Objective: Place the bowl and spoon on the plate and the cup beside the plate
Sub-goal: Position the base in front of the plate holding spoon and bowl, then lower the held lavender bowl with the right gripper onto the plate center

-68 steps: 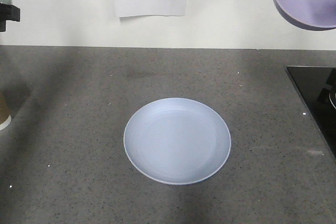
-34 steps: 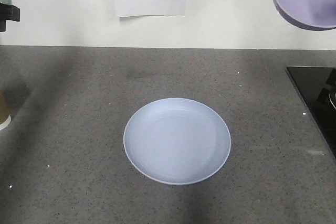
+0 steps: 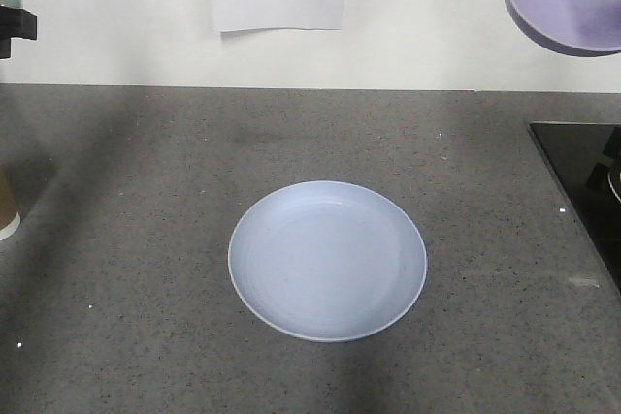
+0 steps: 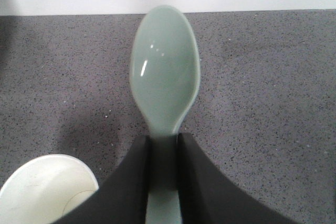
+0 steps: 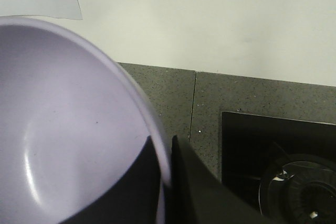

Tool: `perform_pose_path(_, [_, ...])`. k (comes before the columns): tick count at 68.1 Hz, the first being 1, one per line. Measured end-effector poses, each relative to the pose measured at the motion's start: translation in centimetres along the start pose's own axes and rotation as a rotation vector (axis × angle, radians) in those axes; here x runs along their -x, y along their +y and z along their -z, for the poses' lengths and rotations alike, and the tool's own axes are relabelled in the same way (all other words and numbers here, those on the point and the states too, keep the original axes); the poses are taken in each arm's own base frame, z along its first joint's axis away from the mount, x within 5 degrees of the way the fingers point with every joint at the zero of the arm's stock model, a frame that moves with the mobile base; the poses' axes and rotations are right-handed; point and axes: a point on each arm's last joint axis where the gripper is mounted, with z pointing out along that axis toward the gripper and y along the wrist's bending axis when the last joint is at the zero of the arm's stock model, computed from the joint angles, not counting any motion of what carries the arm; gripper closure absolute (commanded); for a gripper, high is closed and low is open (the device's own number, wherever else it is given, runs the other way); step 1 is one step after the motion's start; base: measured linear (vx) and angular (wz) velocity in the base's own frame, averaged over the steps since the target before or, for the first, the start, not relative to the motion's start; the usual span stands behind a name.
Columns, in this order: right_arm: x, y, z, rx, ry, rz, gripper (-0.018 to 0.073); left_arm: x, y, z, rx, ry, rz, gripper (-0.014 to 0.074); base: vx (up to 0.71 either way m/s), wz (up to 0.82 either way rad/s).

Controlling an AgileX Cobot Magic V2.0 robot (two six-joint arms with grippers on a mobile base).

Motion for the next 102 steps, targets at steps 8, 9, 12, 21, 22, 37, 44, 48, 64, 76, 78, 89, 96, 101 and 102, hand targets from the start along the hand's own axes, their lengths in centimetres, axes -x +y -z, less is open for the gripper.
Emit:
perform_pose_path(8, [0.0,0.0,0.0,0.000,0.000,0.000,0.0570,0.0,0.0,0.0,0.000,0.000,0.000,0.0594,0.00,0.00])
perform_pose_path(9, [0.0,0.0,0.0,0.000,0.000,0.000,0.0570,0.0,0.0,0.0,0.000,0.000,0.000,0.0594,0.00,0.00])
perform_pose_path(12, [0.0,0.0,0.0,0.000,0.000,0.000,0.0570,0.0,0.0,0.0,0.000,0.000,0.000,0.0594,0.00,0.00])
perform_pose_path(21, [0.0,0.0,0.0,0.000,0.000,0.000,0.0570,0.0,0.0,0.0,0.000,0.000,0.000,0.0594,0.00,0.00])
perform_pose_path(22, [0.0,0.0,0.0,0.000,0.000,0.000,0.0570,0.0,0.0,0.0,0.000,0.000,0.000,0.0594,0.00,0.00])
perform_pose_path(37, [0.0,0.0,0.0,0.000,0.000,0.000,0.0570,0.0,0.0,0.0,0.000,0.000,0.000,0.0594,0.00,0.00])
perform_pose_path(44, [0.0,0.0,0.0,0.000,0.000,0.000,0.0570,0.0,0.0,0.0,0.000,0.000,0.000,0.0594,0.00,0.00])
perform_pose_path(48, [0.0,0.0,0.0,0.000,0.000,0.000,0.0570,0.0,0.0,0.0,0.000,0.000,0.000,0.0594,0.00,0.00])
perform_pose_path(64, [0.0,0.0,0.0,0.000,0.000,0.000,0.0570,0.0,0.0,0.0,0.000,0.000,0.000,0.0594,0.00,0.00])
perform_pose_path(76, [0.1,0.5,-0.1,0.056,-0.006,-0.038,0.0570,0.3,0.0,0.0,0.000,-0.034,0.000,0.0594,0.00,0.00])
perform_pose_path(78, [0.1,0.6,-0.2,0.070,-0.008,-0.047,0.0570,0.4,0.0,0.0,0.000,-0.043,0.000,0.0594,0.00,0.00])
perform_pose_path(89, [0.0,1.3,-2.1,0.167,0.034,-0.112,0.0566,0.8,0.0,0.0,0.000,-0.084,0.000,0.0594,0.00,0.00])
perform_pose_path(96, [-0.6,2.0,-4.2,0.220,0.118,-0.081,0.0562,0.8,0.0,0.0,0.000,-0.084,0.000,0.0594,0.00,0.00])
perform_pose_path(101, [-1.3,3.0,-6.0,0.260,0.196,-0.044,0.0560,0.8,0.0,0.0,0.000,-0.084,0.000,0.0594,0.00,0.00])
perform_pose_path(102, [-1.5,3.2,-6.4,0.269,0.212,-0.037,0.0559,0.8,0.0,0.0,0.000,-0.084,0.000,0.0594,0.00,0.00])
